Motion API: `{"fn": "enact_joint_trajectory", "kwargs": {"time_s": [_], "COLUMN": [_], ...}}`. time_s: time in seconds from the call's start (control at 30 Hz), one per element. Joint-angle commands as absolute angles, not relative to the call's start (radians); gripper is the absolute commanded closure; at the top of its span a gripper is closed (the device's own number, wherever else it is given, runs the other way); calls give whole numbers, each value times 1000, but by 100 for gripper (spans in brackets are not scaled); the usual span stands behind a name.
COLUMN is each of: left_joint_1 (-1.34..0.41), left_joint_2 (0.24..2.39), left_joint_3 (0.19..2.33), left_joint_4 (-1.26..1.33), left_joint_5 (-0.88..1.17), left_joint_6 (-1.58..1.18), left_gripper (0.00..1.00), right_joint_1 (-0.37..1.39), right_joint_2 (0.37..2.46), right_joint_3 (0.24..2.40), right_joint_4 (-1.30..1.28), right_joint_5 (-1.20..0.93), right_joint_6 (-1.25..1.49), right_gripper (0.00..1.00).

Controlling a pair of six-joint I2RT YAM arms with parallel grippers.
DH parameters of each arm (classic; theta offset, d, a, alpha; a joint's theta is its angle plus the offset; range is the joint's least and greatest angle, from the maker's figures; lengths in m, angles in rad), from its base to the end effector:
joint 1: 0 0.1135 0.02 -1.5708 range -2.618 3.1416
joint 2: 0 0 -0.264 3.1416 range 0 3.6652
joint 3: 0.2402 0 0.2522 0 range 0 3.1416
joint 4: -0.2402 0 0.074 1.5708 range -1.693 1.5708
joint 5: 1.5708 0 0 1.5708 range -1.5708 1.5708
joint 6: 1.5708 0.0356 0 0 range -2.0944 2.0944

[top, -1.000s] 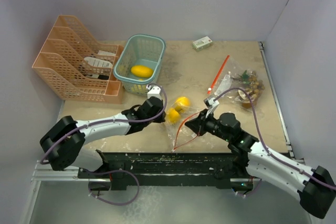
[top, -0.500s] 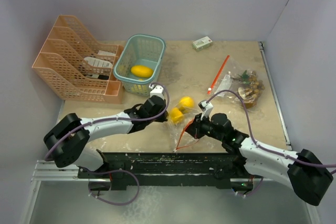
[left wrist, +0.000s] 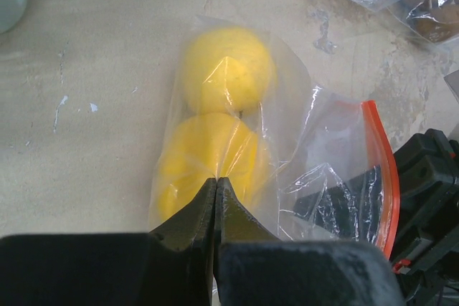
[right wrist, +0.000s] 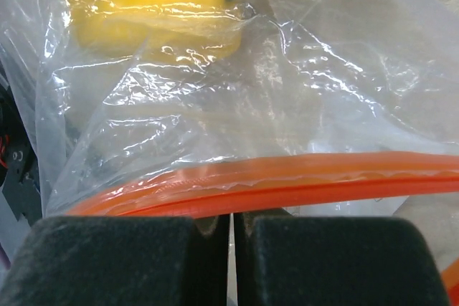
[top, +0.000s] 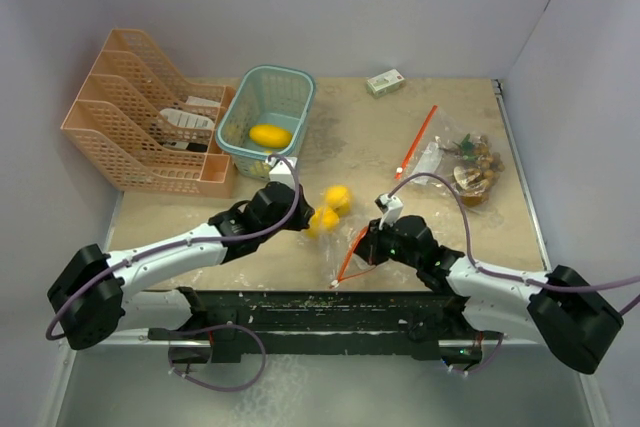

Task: Open the zip-top bag and remove the fake food
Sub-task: Pick up the fake vegetable from the zipper food storage bag.

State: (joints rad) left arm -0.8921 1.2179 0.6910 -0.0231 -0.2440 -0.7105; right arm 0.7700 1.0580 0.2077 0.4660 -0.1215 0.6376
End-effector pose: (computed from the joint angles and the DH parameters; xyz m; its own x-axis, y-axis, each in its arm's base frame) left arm 0.1719 -0.1995 0.2332 -0.6570 -0.1935 -0.7286 0.2606 0.8487 -0.4603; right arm 0.1395 0.1413 0.1581 -0.6756 0.1679 -0.7179 -0.4598 0.6651 0.5884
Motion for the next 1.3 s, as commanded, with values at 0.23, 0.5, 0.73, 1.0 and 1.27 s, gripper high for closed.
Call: {"fn": "enact_joint_trajectory", "kwargs": {"time_s": [0.23, 0.5, 0.73, 1.0, 1.27], "left_joint_1": [-890, -900, -1050, -1253, -1299], "left_joint_2": [1148, 1085, 1065, 1254, 1246], "left_joint_3": [691, 713, 804, 1007, 1049], "left_joint_4": [-31, -46, -94, -276, -336], "left_joint_5": [-257, -238, -370, -723, -834], "left_joint_6": [-709, -664, -522, -502, -510], "left_gripper": [100, 100, 100, 100, 100], "right_joint_1": [768, 768, 768, 768, 767], "right_joint_2": [1130, 1140, 1206, 1372, 1390], "right_joint_3": [237, 229, 274, 293, 287], "right_joint_4": [596, 653, 671, 792, 799], "right_joint_5": [-95, -98, -107, -130, -139], "right_joint_6": [637, 637, 614, 630, 635], "right_gripper": [100, 95, 86, 84, 84]}}
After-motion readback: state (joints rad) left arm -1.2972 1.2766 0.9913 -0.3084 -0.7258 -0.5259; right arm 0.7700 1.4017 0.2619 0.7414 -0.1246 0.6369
